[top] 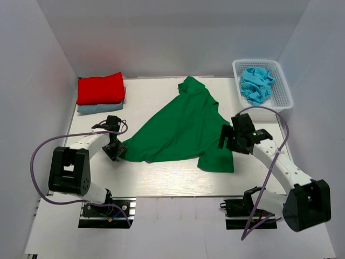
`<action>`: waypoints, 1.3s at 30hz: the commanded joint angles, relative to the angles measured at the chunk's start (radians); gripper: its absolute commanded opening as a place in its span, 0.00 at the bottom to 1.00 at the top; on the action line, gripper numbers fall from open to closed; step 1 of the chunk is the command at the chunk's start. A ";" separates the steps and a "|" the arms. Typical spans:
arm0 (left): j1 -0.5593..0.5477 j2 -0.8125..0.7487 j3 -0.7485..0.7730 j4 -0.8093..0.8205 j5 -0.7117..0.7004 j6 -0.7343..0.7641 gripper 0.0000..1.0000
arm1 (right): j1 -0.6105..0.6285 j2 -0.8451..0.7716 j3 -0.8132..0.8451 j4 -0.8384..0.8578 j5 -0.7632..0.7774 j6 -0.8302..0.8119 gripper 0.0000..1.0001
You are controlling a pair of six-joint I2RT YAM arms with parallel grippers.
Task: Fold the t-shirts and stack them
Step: Flatten out the tshirt
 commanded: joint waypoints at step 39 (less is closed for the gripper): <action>-0.002 -0.356 0.772 -0.116 0.070 0.126 0.00 | -0.013 -0.109 0.753 -0.101 0.355 -0.040 0.00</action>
